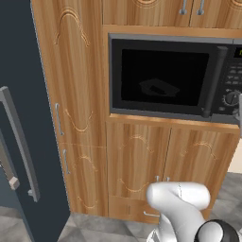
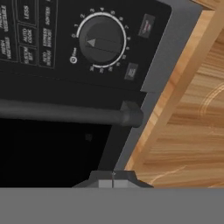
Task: Place the tupperware containing the fish and sweet potato meal in the microwave. Close the microwave door and press the start button to reheat the meal.
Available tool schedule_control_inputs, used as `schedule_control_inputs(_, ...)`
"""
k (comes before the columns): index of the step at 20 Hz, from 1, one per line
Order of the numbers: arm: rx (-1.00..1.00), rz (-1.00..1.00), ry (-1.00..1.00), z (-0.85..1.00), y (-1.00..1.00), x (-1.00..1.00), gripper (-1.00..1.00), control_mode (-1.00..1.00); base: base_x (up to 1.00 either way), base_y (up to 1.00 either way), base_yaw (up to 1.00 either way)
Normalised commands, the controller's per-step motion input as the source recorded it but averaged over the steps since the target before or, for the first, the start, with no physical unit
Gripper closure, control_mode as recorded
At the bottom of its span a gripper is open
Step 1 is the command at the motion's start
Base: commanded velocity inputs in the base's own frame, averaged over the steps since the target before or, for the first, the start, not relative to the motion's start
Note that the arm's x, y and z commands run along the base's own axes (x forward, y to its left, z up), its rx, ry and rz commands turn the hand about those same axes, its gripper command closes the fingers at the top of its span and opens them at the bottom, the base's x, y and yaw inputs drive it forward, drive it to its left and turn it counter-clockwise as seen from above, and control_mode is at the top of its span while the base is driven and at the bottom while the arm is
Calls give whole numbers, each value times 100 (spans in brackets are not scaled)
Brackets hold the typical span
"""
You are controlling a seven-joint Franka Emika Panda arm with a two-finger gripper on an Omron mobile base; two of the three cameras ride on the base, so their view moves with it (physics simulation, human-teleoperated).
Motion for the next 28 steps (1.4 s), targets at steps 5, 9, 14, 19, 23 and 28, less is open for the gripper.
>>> schedule_control_inputs(5,0,-2,0,-14,-18,27,100,-100,0,0,0)
schedule_control_inputs(9,0,-3,0,-8,-14,33,100,-100,0,0,0)
schedule_control_inputs(14,1,-1,1,-10,-15,37,100,-100,0,0,0)
schedule_control_inputs(19,2,0,0,-14,-17,33,100,-100,0,0,0)
schedule_control_inputs(23,2,0,0,-15,-19,26,100,-100,0,0,0)
schedule_control_inputs(28,2,0,0,-19,-17,22,100,-100,0,0,0)
